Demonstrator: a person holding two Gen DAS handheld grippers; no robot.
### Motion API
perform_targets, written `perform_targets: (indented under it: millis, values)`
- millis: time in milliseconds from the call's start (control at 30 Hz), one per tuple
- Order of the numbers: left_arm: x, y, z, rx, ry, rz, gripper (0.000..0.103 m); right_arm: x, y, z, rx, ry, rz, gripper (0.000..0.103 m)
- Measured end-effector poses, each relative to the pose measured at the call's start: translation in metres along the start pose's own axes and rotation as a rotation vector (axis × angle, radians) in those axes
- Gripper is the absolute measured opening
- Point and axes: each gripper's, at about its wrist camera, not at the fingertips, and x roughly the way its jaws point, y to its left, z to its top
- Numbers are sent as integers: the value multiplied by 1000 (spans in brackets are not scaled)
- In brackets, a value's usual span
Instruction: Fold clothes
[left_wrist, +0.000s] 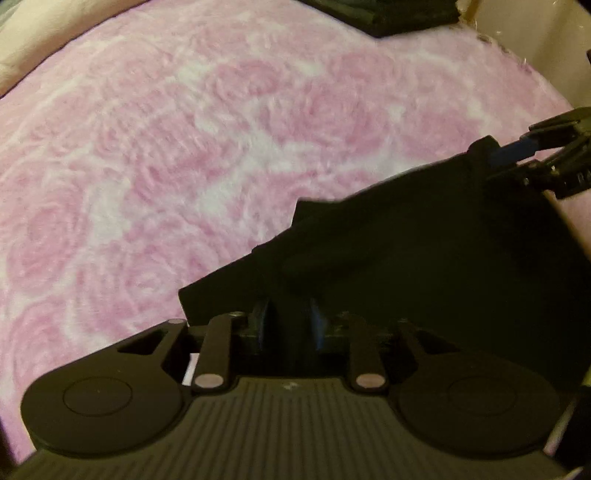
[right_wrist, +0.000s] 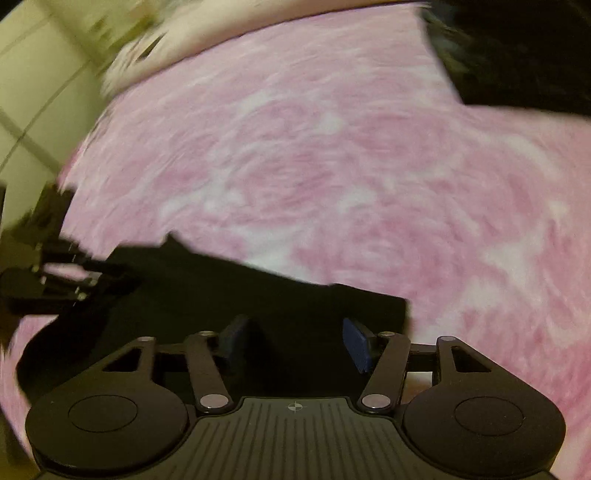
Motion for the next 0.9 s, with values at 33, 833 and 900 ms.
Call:
perform_targets:
  millis: [33,833,900]
  values:
    - [4,4,0,-19,-4,-3,30,-4,-5,-1,19,-5,-11,58]
    - [-108,-19,-117,192,-154,80,33,-98,121,-147,-417,12,-161,67]
    - [-125,-42,-137,369,-193,100,44,-99,140,-169,-609,28,-261,77]
